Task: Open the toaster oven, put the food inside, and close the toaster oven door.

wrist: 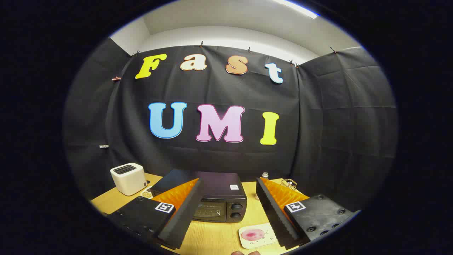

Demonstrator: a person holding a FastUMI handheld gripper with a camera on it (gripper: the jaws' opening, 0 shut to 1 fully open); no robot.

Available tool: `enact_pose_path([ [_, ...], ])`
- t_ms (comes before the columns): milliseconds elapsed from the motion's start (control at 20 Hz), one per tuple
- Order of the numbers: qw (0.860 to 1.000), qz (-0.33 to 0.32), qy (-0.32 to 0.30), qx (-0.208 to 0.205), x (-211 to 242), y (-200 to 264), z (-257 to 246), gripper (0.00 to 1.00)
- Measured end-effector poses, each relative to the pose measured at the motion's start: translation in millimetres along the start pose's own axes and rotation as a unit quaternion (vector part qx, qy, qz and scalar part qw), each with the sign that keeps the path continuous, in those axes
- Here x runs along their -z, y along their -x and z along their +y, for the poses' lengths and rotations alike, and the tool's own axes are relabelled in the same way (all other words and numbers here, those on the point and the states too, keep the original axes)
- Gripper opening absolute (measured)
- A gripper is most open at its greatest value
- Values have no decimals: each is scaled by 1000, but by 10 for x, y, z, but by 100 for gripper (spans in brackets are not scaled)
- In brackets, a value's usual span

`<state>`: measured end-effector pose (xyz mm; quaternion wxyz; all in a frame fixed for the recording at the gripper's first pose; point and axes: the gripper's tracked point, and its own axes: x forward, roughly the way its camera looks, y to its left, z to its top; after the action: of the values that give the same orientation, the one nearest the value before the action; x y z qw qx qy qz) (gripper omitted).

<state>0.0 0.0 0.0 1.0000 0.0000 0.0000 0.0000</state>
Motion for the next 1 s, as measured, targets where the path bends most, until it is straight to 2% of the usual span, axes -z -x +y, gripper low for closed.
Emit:
enact_pose_path([
  [250, 1000, -6, -6, 0, -127, 30, 58, 97],
  [1000, 1000, 16, -25, -2, 26, 8, 199, 97],
])
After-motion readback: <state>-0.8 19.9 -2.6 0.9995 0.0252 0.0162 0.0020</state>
